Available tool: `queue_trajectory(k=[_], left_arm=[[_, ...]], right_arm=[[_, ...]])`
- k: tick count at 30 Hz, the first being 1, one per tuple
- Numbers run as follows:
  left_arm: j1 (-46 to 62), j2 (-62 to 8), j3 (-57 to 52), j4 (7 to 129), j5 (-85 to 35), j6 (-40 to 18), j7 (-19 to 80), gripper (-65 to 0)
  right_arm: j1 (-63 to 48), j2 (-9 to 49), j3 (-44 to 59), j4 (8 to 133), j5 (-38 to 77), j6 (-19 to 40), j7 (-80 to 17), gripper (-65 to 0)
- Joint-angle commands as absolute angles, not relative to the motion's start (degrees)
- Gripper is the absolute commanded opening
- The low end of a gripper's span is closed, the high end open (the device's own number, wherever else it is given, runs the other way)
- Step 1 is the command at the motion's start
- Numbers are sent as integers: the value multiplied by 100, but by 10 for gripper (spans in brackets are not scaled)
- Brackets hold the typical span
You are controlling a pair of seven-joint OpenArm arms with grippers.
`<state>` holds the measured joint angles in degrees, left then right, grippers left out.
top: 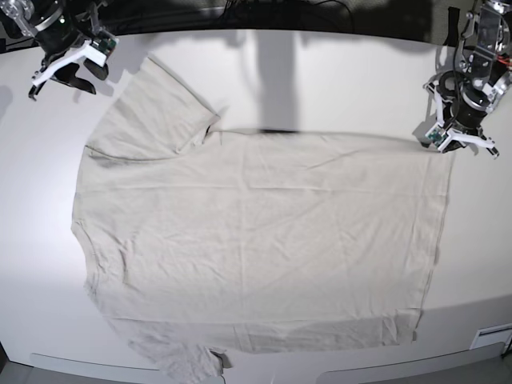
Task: Fold the T-shirt properly
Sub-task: 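Lower both grippers onto the shirt's shoulder edge and grasp it, then lift the grasped shoulder edge and pull it toward the robot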
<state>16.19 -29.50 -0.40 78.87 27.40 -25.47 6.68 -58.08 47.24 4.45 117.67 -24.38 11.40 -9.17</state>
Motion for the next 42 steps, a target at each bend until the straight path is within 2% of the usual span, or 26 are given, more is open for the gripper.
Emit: queue_trajectory(k=[1, 7, 14, 21, 27, 29, 33, 40, 42], left_arm=[[1699, -2904, 16, 7859, 2755, -2895, 851, -650], [1699, -2858, 16, 7859, 2757, -2882, 862, -650], [1699, -2858, 16, 7859, 2751, -2853, 1083, -650], [1702, -2858, 16, 7859, 2740, -2853, 1286, -650], [1699, -2858, 16, 7859, 2740, -2853, 1286, -650], [1699, -2858, 16, 7859, 2740, -2853, 1286, -650], [1699, -2858, 16, 7859, 2738, -2853, 1326, -650], [1702, -2858, 16, 7859, 2738, -2851, 1369, -650], [1699, -2858, 16, 7859, 2738, -2851, 1372, -650]], right_arm=[[-5806, 4825, 467, 11734, -2558, 1076, -738, -446], [-5078, 4941, -71, 11074, -3050, 1076, -530, -446], [-4001, 4954, -1435, 10261, -3935, 1072, -908, -446], [-3052, 4952, -2338, 9684, -4007, 1072, -1059, -446], [-2585, 4954, -2554, 9419, -3830, 1081, -1057, -446], [-2456, 4952, -2554, 9334, -3527, 1199, -1052, -446], [-2178, 4952, -2554, 9203, -3214, 1833, -1052, -446], [-1951, 4947, -2554, 9201, -2635, 2364, -1039, -450], [-1905, 4934, -2554, 9201, -2633, 2593, -1041, -487]])
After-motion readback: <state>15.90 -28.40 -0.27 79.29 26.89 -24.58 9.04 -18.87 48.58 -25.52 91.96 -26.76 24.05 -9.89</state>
